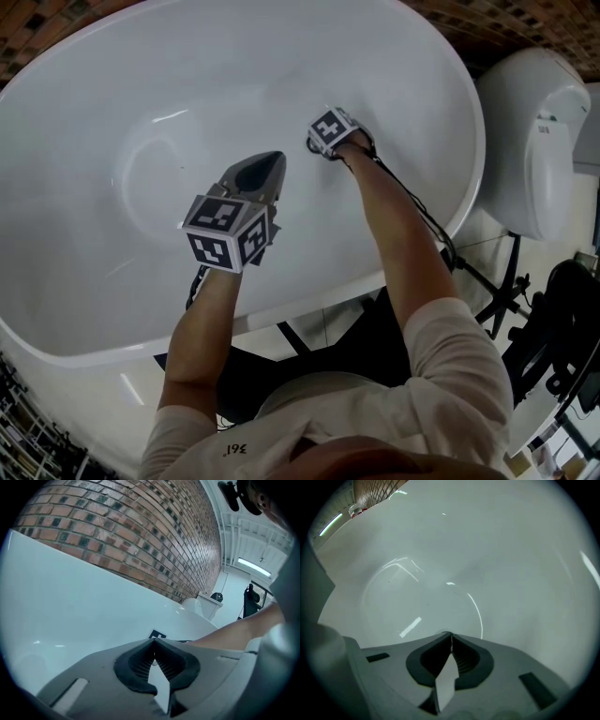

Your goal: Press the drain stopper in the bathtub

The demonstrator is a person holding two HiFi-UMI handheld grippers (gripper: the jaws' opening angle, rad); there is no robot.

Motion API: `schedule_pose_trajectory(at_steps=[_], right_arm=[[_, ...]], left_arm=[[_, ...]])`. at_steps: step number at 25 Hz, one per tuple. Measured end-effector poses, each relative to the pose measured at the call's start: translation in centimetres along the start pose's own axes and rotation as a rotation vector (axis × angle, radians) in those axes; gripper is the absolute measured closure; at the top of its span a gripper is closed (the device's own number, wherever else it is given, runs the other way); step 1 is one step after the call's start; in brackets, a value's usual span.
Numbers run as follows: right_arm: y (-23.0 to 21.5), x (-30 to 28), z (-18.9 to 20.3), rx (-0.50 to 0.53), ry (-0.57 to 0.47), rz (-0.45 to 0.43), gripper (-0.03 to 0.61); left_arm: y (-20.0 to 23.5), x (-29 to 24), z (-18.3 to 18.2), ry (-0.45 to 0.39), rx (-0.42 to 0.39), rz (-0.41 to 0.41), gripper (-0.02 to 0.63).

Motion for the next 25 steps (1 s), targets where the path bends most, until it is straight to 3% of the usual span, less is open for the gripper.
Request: schedule_pose_trajectory(at_steps=[9, 14, 25], right_arm=[[0.0, 4.9, 0.8, 0.022, -0.045, 0.049, 0.543], [0.7, 7.9, 1.2, 0.021, -0.094, 0.003, 0.543], [0.0, 14.6, 2.9, 0.006, -0.158, 0.068, 0.543]], left_arm=[[0.5, 0.4, 1.0, 0.026, 0.007, -0.056, 0.611], [-1.4, 2.5, -0.5, -0.034, -0.015, -0.055, 0.611], [-5.9, 6.8, -2.6, -0.111, -0.047, -0.039, 0.611]])
Point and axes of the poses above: the fingertips, and each gripper's own axes: x backward along the fingers, y to its left, z out of its underside, the point moved 3 cm from there along x, backward along the fingers, and after that the axes turned 15 degrees about y, right-handed, at the moved point
